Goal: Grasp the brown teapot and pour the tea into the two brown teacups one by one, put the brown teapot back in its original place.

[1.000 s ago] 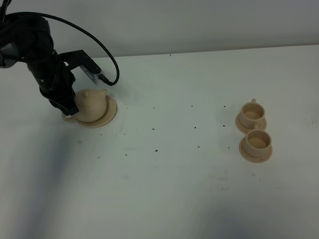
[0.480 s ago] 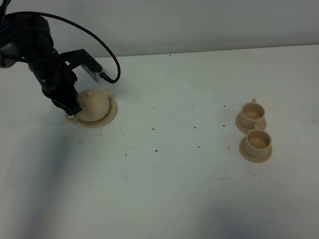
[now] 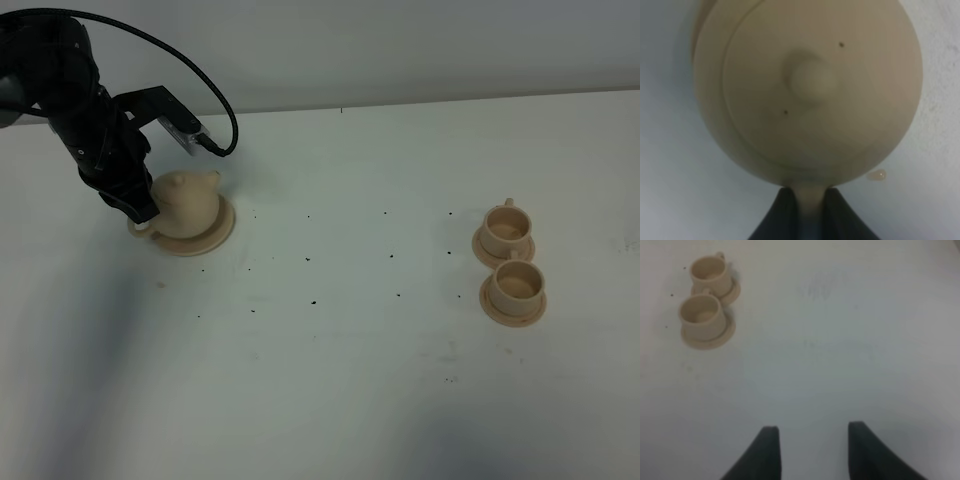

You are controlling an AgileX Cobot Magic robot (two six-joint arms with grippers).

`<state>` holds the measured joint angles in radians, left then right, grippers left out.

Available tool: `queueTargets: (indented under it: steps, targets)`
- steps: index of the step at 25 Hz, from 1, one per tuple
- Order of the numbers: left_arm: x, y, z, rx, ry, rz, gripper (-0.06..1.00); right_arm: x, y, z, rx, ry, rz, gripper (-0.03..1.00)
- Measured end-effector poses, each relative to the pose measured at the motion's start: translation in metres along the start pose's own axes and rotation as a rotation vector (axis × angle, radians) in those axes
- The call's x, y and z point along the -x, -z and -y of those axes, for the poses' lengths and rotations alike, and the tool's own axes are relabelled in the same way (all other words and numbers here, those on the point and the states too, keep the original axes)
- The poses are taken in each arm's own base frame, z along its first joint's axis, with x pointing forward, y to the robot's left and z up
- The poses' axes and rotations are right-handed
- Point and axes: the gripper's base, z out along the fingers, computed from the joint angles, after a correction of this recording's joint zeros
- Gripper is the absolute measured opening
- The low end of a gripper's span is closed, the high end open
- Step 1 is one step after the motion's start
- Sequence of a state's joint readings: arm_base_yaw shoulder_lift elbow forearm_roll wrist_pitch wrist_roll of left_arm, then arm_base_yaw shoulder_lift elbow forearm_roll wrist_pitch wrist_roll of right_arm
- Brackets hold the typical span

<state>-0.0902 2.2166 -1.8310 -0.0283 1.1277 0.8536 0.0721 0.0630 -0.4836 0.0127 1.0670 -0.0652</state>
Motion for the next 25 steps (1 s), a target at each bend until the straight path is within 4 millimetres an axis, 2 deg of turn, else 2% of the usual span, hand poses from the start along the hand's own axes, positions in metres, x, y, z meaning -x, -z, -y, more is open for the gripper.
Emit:
queueTargets:
  steps: [10,15,25]
  targets:
    - [0.006,0.001,0.001,-0.004,0.017,0.072,0.13,0.000,0.000,0.000,0.000,0.000,0.000,0.33]
    - [0.011,0.008,0.004,-0.017,0.001,0.127,0.12,0.000,0.000,0.000,0.000,0.000,0.000,0.33]
    - [0.040,0.017,0.029,0.025,-0.103,0.172,0.12,0.000,0.000,0.000,0.000,0.000,0.000,0.33]
